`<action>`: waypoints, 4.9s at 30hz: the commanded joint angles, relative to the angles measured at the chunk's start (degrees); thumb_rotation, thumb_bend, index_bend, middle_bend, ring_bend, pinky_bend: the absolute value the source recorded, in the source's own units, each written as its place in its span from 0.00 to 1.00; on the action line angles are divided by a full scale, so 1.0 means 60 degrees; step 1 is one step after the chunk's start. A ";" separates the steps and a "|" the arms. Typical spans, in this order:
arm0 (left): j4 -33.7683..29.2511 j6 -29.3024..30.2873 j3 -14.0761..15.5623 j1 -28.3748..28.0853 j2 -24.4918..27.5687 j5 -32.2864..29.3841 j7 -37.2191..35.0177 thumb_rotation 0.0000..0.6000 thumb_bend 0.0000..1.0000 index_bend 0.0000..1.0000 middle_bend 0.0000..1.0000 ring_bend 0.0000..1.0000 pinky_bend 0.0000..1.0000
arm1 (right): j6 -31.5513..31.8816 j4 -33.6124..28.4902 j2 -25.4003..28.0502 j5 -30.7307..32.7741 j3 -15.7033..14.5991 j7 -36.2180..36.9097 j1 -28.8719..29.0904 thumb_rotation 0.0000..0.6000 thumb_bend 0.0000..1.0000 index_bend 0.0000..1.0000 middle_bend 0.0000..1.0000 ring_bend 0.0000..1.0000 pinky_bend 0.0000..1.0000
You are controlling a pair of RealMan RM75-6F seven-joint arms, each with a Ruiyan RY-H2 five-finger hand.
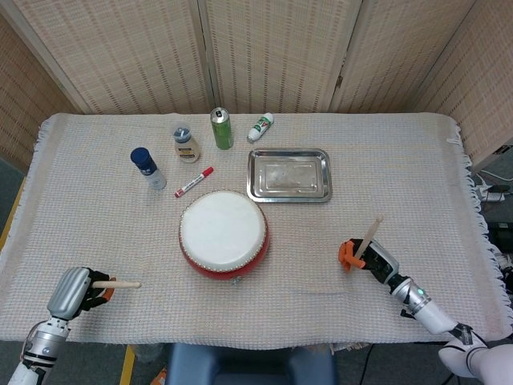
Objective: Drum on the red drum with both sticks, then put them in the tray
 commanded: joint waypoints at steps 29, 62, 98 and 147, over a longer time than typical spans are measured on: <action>0.0321 -0.0082 0.0063 -0.0004 -0.0084 -0.0002 -0.0325 1.00 0.55 1.00 1.00 1.00 1.00 | -0.0674 -0.0631 -0.0501 0.0490 0.0389 -0.3577 0.0193 1.00 0.91 1.00 1.00 1.00 1.00; -0.1404 -0.3009 -0.1536 -0.3099 0.1595 -0.0645 0.3514 1.00 0.55 1.00 1.00 1.00 1.00 | -0.7089 -0.8286 0.4745 0.8053 0.2569 -1.9737 0.6116 1.00 1.00 1.00 1.00 1.00 1.00; -0.1815 -0.2757 -0.2413 -0.4068 0.0032 -0.4904 0.7978 1.00 0.55 1.00 1.00 1.00 1.00 | -0.6111 -0.7523 0.3262 1.2109 0.0818 -2.2852 0.8214 1.00 1.00 1.00 1.00 1.00 1.00; -0.1849 -0.2070 -0.2243 -0.4397 -0.0635 -0.4987 0.8706 1.00 0.55 1.00 1.00 1.00 1.00 | -0.5849 -0.8286 0.3851 1.1374 0.1808 -2.2230 0.7415 1.00 1.00 1.00 1.00 1.00 1.00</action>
